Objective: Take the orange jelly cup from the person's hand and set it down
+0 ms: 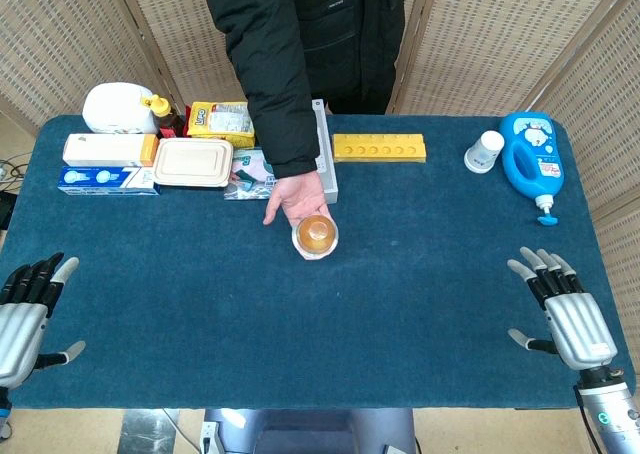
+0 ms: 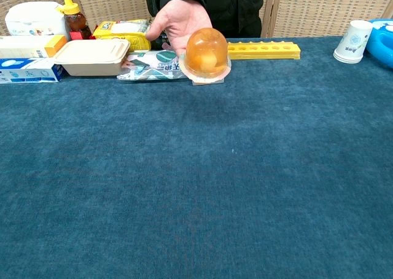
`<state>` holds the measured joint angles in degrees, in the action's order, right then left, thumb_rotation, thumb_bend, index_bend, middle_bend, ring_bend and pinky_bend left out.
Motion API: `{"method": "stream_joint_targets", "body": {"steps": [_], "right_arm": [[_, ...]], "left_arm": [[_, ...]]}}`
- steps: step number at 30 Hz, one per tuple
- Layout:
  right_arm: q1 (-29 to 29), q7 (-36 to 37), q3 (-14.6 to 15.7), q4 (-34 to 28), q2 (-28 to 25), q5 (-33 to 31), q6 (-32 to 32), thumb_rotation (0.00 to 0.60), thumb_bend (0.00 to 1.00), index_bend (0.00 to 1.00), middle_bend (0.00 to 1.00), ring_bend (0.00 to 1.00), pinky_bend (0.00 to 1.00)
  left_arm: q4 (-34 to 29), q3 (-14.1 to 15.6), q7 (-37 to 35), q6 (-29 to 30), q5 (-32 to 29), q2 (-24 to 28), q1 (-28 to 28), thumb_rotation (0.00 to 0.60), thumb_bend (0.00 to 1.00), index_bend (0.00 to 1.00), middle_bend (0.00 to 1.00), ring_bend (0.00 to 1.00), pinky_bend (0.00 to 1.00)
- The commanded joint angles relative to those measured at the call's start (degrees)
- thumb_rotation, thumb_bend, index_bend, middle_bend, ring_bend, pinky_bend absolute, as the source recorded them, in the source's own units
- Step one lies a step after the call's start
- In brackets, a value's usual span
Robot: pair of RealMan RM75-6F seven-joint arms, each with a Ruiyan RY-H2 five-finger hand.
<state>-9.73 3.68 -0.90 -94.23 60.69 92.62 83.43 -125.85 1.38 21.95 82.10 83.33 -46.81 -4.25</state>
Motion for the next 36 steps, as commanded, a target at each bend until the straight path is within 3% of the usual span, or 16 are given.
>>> {"method": "stream_joint_targets", "body": {"steps": [1,10,17,20,28,36], "right_arm": [[-0.1,0.0,0.0,0.1,0.1,-0.1,-0.3,0.600,0.00,0.15,0.05,0.00,0.06],[-3.9,-1.1,-2.1,-0.8,1.1,1.3,-3.4,0.600,0.03,0.16,0.05,0.00,0.05],[-14.5,-2.4,-6.7,-10.7,-1.4,-0.7,-16.6,0.600,0.08,0.17,0.06,0.00,0.05],[-19.8,-2.1,-9.8,-13.8,-1.2,-4.3,-23.1,0.600,0.10,0.18,0.06,0.00,0.06],[-31.8,-14.4,-16.8,-14.4,4.8,-19.0,-33.1,0.600,0.11,0.18,0.07,0.00,0.07],[-39.4,-22.6,-18.5,-10.4,11.5,-31.7,-34.9,0.600,0.12,0.21,0.10,0.01,0.11]], "left_arm": [[-0.1,0.0,0.1,-0.1,-0.2,0.0,0.0,0.600,0.02,0.00,0.00,0.00,0.01],[-0.3,1.2,-1.8,0.7,3.2,1.1,0.9,0.600,0.02,0.00,0.00,0.00,0.01],[0.1,1.4,-4.1,0.7,4.5,2.2,1.1,0.600,0.02,0.00,0.00,0.00,0.01],[0.2,1.4,-4.6,1.0,4.4,2.4,1.2,0.600,0.02,0.00,0.00,0.00,0.01],[0.3,0.9,-5.4,0.6,3.4,2.8,1.0,0.600,0.02,0.00,0.00,0.00,0.01],[0.4,0.3,-6.0,0.0,2.0,3.0,0.5,0.600,0.02,0.00,0.00,0.00,0.01]]}}
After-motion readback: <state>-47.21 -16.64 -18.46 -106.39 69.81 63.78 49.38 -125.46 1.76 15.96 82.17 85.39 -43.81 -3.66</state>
